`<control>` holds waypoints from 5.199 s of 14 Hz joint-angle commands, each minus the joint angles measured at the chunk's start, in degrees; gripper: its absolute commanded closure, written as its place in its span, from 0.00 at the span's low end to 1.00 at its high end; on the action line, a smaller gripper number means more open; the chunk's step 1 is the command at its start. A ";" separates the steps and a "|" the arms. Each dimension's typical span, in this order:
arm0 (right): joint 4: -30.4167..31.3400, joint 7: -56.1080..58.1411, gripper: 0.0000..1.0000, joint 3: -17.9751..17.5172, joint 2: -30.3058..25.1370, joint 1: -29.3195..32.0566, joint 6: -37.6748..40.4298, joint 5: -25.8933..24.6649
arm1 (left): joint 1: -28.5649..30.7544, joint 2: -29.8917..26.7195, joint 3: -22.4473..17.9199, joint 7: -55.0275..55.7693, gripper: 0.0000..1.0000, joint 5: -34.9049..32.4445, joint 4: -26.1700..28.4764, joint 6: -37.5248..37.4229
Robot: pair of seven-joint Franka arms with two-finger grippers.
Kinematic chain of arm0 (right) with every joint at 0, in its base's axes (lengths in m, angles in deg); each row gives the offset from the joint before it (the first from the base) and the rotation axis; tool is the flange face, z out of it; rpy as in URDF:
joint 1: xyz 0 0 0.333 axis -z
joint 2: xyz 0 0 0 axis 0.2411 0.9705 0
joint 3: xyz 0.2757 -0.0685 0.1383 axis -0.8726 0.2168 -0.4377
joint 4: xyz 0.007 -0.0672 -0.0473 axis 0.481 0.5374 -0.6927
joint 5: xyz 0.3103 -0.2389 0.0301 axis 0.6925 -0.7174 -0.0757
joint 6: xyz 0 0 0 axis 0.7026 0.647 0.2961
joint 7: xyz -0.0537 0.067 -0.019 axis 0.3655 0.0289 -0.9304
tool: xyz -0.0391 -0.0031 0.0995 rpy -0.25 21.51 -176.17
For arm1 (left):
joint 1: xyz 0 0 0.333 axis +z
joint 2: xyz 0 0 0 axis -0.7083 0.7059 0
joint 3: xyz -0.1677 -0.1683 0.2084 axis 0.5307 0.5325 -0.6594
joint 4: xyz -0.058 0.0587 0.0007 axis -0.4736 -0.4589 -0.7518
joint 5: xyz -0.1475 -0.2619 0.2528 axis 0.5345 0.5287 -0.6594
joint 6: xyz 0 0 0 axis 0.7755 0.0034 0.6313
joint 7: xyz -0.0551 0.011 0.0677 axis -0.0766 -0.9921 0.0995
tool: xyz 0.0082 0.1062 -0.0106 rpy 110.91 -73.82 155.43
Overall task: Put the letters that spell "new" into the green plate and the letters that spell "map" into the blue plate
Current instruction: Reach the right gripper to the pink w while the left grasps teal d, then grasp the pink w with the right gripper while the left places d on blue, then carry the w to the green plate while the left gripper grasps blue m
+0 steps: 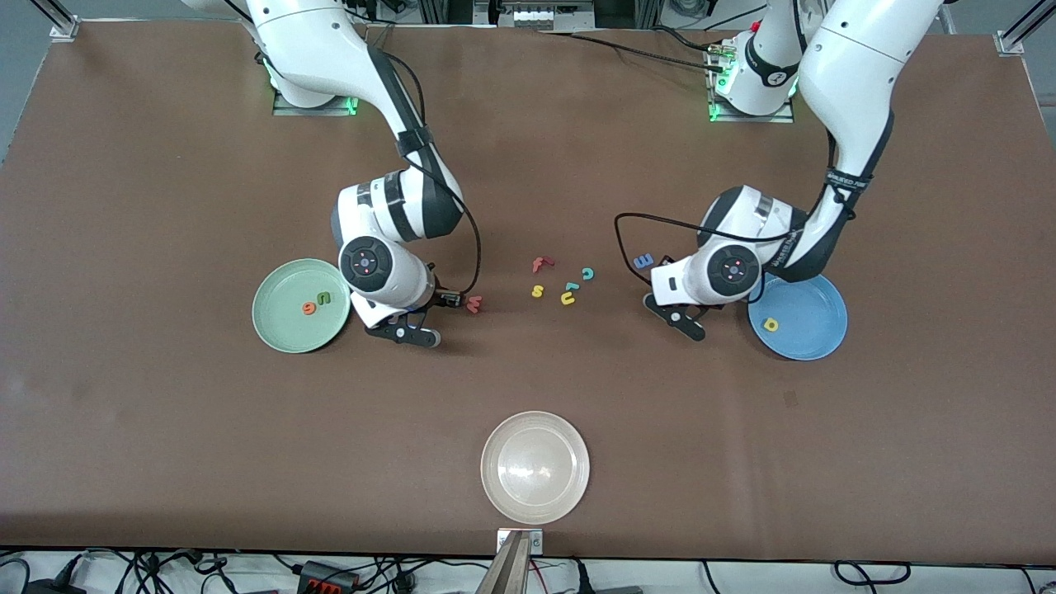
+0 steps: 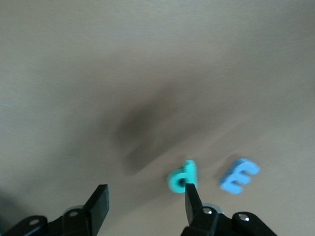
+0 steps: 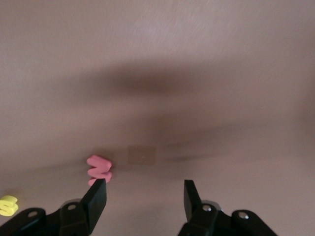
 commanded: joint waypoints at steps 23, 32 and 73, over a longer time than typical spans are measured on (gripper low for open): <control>-7.28 -8.92 0.50 0.56 8.96 -4.67 -2.70 1.10 | -1.43 -0.43 -2.44 6.62 0.92 -3.25 0.17 -2.77; -7.28 -8.56 0.67 0.65 9.40 -4.76 -4.01 0.75 | 7.88 1.32 -5.43 -1.98 0.87 -15.64 -10.58 -13.03; 14.69 38.81 0.00 23.94 1.14 1.57 1.78 3.47 | 7.18 3.53 19.70 6.88 0.89 -30.50 4.28 -1.93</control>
